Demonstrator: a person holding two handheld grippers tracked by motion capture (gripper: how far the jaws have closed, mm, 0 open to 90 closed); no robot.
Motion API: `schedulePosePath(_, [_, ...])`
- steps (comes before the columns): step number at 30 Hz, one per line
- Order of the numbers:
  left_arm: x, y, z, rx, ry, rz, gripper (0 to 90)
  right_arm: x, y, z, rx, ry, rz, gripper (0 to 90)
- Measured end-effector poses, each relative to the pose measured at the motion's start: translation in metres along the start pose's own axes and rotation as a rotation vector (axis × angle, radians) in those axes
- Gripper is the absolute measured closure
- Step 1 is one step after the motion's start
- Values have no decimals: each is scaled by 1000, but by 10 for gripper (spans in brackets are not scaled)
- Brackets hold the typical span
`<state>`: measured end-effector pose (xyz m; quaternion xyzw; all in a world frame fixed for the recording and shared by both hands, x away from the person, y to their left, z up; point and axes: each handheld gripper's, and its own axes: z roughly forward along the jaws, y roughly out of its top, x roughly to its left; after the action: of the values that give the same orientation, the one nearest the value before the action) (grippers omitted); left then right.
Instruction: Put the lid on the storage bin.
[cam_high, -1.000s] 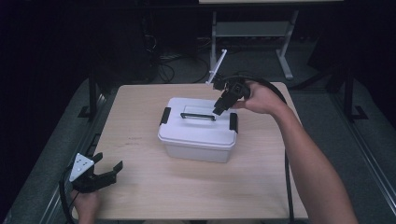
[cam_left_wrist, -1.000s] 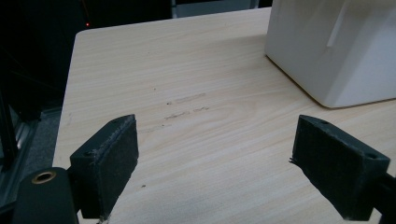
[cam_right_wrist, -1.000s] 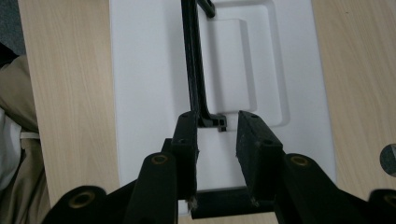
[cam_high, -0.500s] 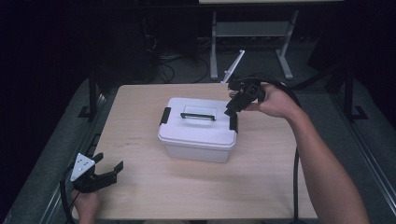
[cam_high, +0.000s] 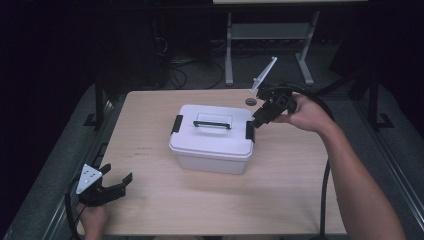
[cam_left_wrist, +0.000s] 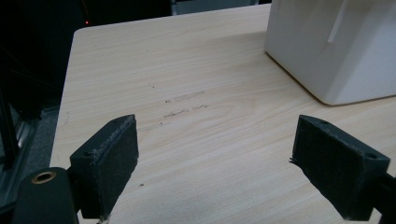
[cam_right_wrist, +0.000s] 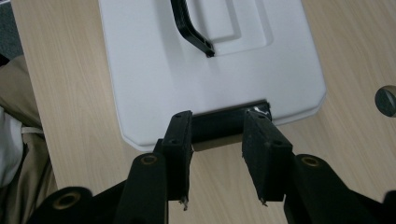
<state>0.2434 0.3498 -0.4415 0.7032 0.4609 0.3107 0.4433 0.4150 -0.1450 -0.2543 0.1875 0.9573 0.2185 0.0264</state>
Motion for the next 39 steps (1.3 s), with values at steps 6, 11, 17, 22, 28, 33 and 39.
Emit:
schedulePosePath(6, [0, 0, 0, 4, 1, 4, 137, -1, -11, -1, -9, -3, 21, 585])
schedulePosePath(11, [0, 0, 0, 4, 2, 4, 137, 0, -20, 0, -10, -7, 32, 567])
schedulePosePath(17, [-1, 0, 0, 6, 1, 3, 137, -1, -32, 0, -18, -9, 51, 549])
schedulePosePath(22, [-1, 0, 0, 7, 1, 4, 137, -1, -38, 0, -23, -12, 58, 540])
schedulePosePath(28, [-1, 0, 0, 7, 3, 4, 137, 0, -49, 1, -27, -11, 72, 531])
schedulePosePath(33, [-1, 0, 0, 8, 3, 5, 137, 0, -58, 2, -32, -10, 85, 524])
schedulePosePath(39, [-1, -1, 1, 11, 3, 8, 137, 0, -67, 4, -39, -8, 95, 518])
